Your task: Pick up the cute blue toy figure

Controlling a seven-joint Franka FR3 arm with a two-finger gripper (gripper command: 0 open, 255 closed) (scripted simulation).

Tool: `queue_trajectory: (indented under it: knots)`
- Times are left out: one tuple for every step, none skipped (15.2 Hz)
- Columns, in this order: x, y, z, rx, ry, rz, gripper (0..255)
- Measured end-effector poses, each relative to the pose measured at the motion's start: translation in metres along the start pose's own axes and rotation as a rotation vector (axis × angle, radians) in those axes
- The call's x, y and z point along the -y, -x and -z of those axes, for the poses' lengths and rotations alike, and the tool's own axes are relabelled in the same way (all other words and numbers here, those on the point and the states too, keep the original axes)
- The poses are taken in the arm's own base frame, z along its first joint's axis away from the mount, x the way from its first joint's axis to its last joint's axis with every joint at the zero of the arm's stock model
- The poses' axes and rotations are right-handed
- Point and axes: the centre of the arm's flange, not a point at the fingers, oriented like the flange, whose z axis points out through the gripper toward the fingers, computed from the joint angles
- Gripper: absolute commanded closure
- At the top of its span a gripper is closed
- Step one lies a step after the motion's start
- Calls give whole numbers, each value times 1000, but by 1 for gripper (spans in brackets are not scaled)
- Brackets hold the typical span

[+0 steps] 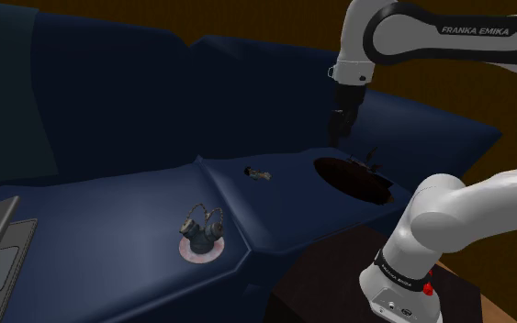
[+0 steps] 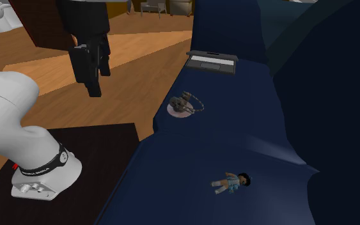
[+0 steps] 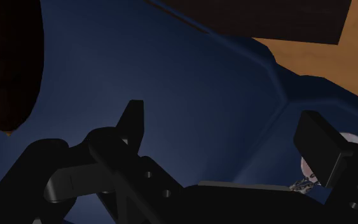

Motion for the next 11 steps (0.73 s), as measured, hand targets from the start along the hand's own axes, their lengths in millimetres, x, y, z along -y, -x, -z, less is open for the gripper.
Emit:
queue_trajectory:
  knots:
    - [0,0,0,0,0,0,0]
    - [-2,-5,-3,0,-2,1,0]
    - [-5,-12,-9,-1,-4,2,0]
    - [-8,-19,-16,-1,-7,4,0]
    - [-10,-30,-23,-2,-11,6,0]
    - [-16,-38,-31,-4,-14,7,0]
    - [-19,-48,-39,-5,-18,9,0]
    - [-25,-58,-45,-7,-21,11,0]
    - [-29,-69,-51,-8,-24,13,0]
    - [-32,-78,-61,-9,-28,15,0]
    - [-38,-90,-68,-11,-30,17,0]
